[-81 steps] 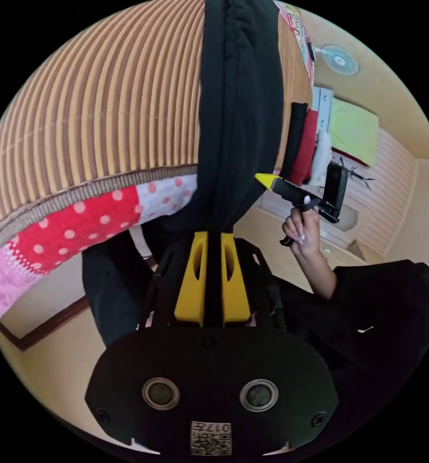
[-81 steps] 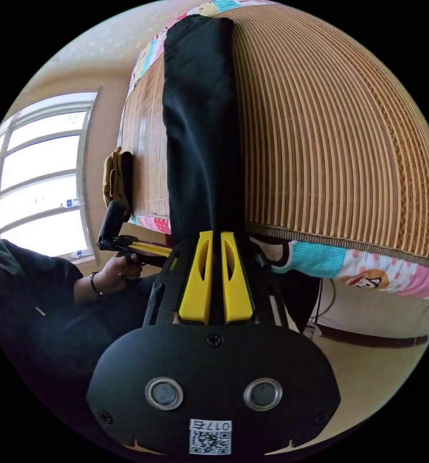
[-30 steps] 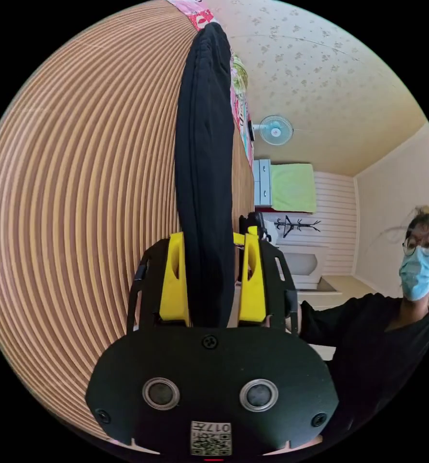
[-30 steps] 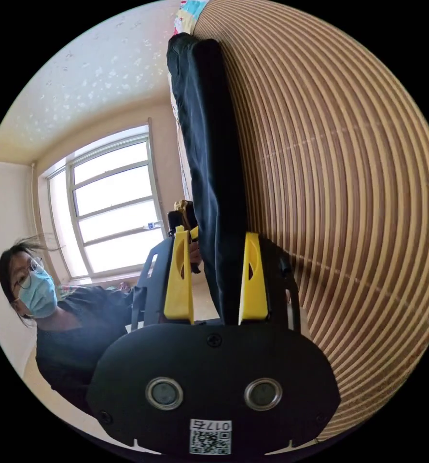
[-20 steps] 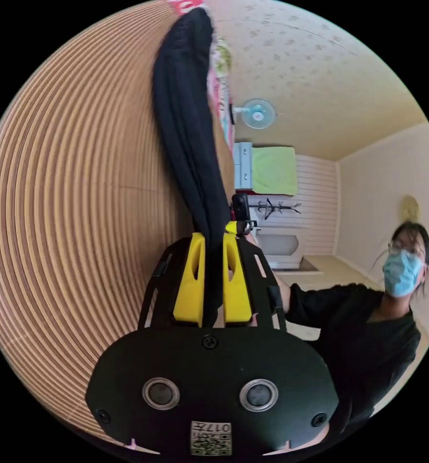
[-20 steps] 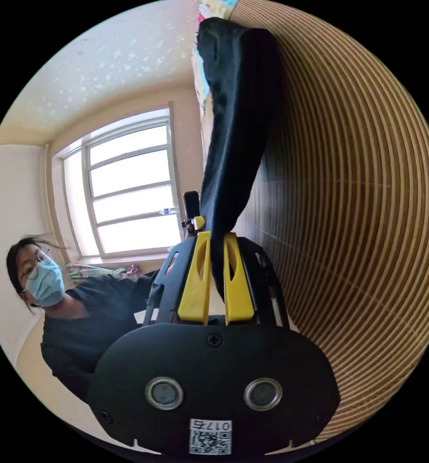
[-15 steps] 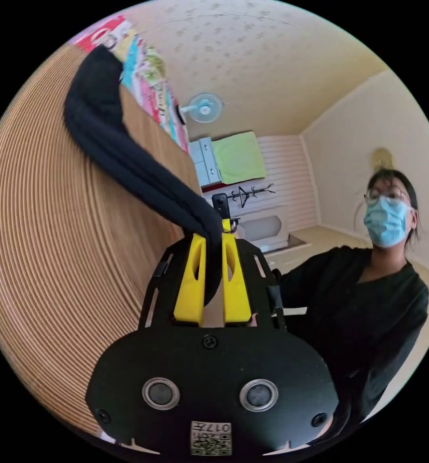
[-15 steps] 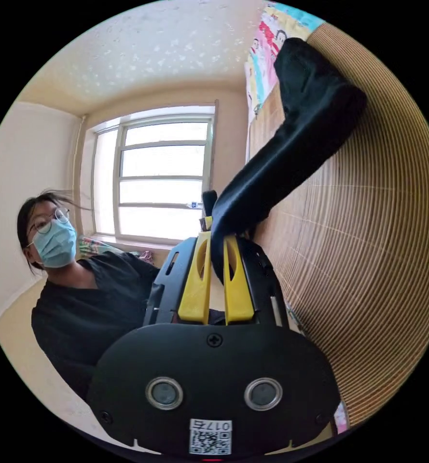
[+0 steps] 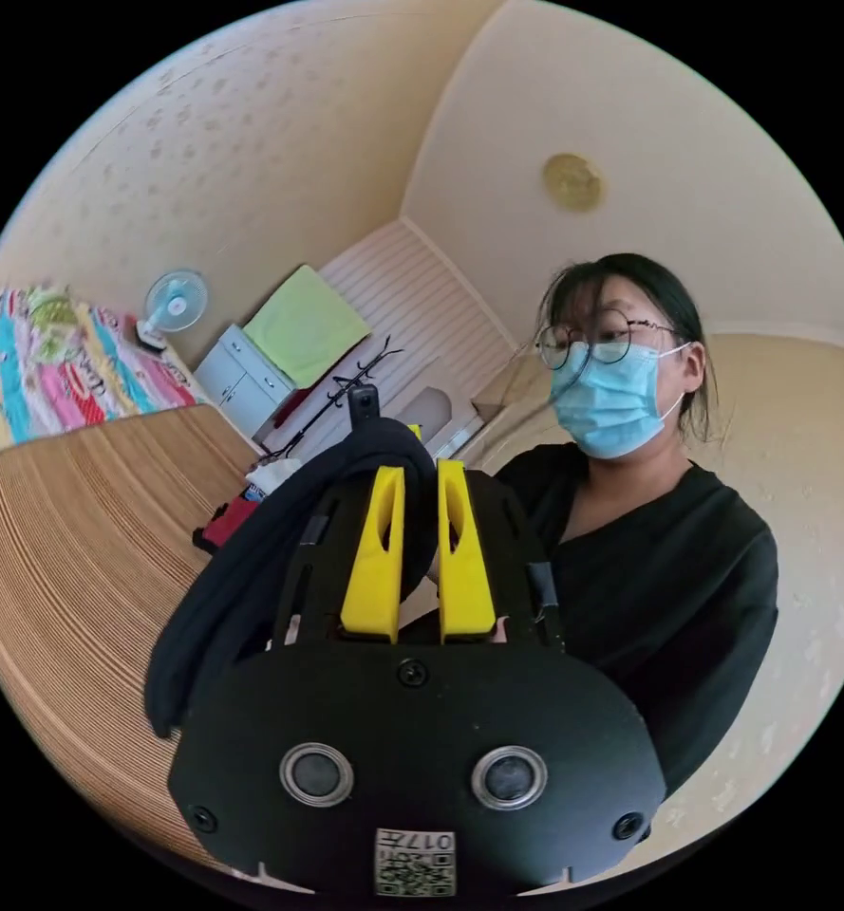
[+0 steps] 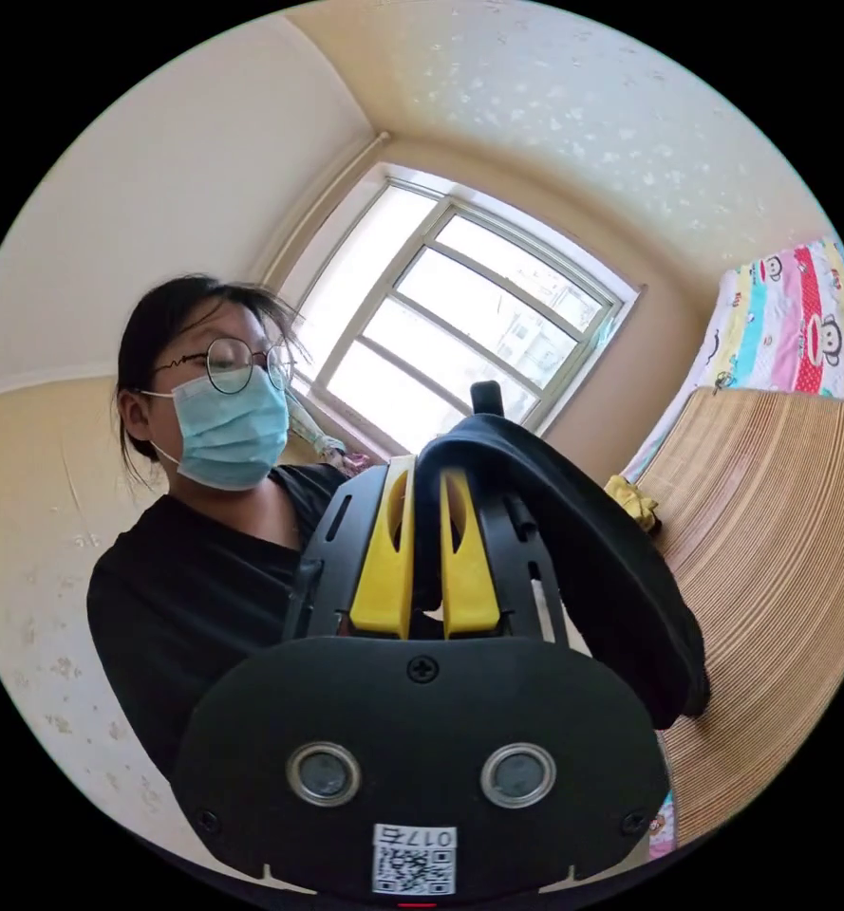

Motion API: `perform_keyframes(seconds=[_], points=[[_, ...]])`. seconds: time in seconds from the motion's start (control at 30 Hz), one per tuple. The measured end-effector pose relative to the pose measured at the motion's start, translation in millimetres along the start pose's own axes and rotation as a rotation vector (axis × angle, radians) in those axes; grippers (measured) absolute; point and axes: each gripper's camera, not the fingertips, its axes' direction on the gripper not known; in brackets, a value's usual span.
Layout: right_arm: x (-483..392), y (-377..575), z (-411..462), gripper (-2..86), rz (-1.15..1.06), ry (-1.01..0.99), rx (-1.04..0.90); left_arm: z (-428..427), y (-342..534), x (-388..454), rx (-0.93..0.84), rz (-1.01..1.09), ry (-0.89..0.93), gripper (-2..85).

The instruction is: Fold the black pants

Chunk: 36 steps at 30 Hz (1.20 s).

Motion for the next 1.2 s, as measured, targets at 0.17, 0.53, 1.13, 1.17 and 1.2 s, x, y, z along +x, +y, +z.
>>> perform_keyframes(seconds=[0.17, 0.53, 1.13, 1.17, 1.2], points=[[33.0, -44.6, 1.2, 0.4, 0.091, 0.261, -0.032, -16.5, -55.3, -35.4, -0.056, -0.142, -0.158, 5.8], [363.5, -21.4, 36.9, 0.8, 0.534, 0.671, -0.144, -25.1, -4.3, -302.3, -0.314, -0.55, -0.509, 5.4], [446.9, 287.0, 14.6, 14.6, 0.83, 0.575, -0.08, 43.8, 284.4, -281.3, 0.019, -0.925, -0.515, 12.7], [448.2, 271.9, -4.5, 17.7, 0.806, 0.596, -0.048, 35.9, 273.1, -283.3, 0.052, -0.906, -0.537, 15.0], [452.9, 256.6, -21.4, 19.9, 0.783, 0.6, -0.02, 32.9, 267.6, -286.3, 0.059, -0.901, -0.545, 16.5]])
